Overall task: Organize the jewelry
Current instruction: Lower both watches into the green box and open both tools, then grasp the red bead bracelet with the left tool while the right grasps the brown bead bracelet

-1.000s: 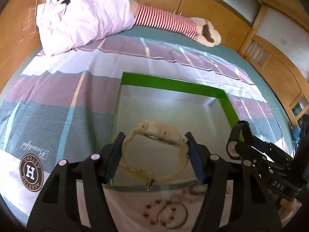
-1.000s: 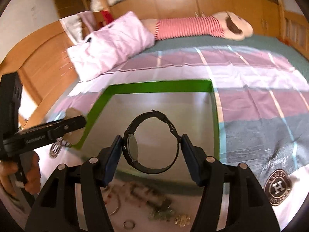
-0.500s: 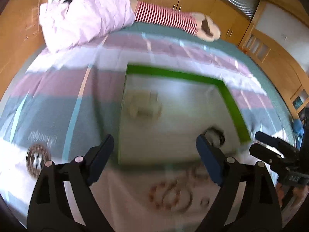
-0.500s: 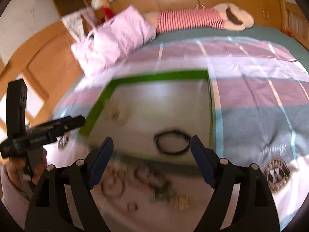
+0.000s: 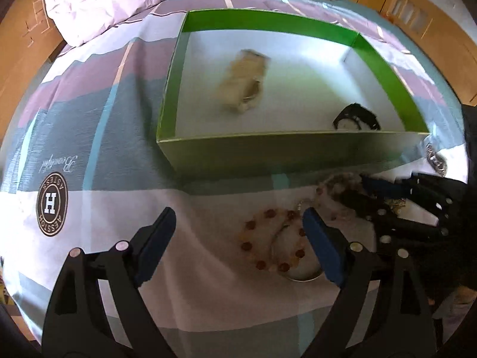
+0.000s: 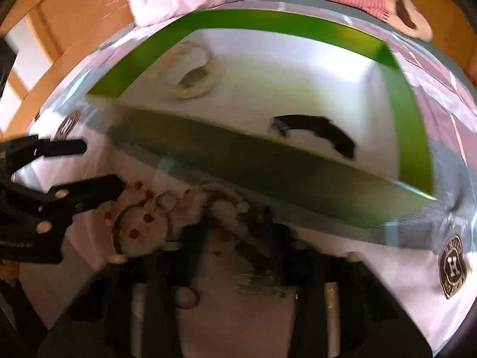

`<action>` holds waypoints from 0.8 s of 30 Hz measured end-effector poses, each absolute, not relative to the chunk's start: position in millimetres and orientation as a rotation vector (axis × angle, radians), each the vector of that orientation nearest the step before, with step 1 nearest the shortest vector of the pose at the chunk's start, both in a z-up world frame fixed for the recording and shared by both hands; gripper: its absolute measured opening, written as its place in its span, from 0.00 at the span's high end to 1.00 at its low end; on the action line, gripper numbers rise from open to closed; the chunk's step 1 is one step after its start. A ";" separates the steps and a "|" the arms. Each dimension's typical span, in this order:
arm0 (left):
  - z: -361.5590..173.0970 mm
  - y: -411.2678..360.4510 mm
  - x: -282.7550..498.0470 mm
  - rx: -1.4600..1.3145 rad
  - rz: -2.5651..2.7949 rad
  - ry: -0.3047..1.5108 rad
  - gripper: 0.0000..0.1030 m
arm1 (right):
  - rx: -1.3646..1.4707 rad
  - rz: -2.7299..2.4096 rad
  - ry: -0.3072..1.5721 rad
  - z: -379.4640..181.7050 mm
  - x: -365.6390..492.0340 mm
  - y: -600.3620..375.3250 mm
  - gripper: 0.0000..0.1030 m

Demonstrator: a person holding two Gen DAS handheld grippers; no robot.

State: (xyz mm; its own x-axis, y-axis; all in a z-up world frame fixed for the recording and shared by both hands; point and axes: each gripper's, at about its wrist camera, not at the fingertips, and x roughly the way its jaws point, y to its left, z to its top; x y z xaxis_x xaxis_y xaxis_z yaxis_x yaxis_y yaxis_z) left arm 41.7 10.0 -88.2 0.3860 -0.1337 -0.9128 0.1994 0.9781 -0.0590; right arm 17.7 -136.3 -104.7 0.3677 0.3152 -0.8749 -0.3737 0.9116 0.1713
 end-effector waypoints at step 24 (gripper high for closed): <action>-101.8 8.8 45.9 0.104 -0.196 1.200 0.12 | -0.122 0.386 1.141 -112.4 28.1 -139.5 0.64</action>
State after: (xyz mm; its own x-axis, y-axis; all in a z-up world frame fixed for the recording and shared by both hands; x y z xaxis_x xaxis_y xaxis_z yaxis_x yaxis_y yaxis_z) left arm 45.9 8.8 -101.8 0.3483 -0.0954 -0.9325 0.2058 0.9783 -0.0233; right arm 28.1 -139.5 -112.4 0.3593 0.2370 -0.9026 -0.3595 0.9277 0.1005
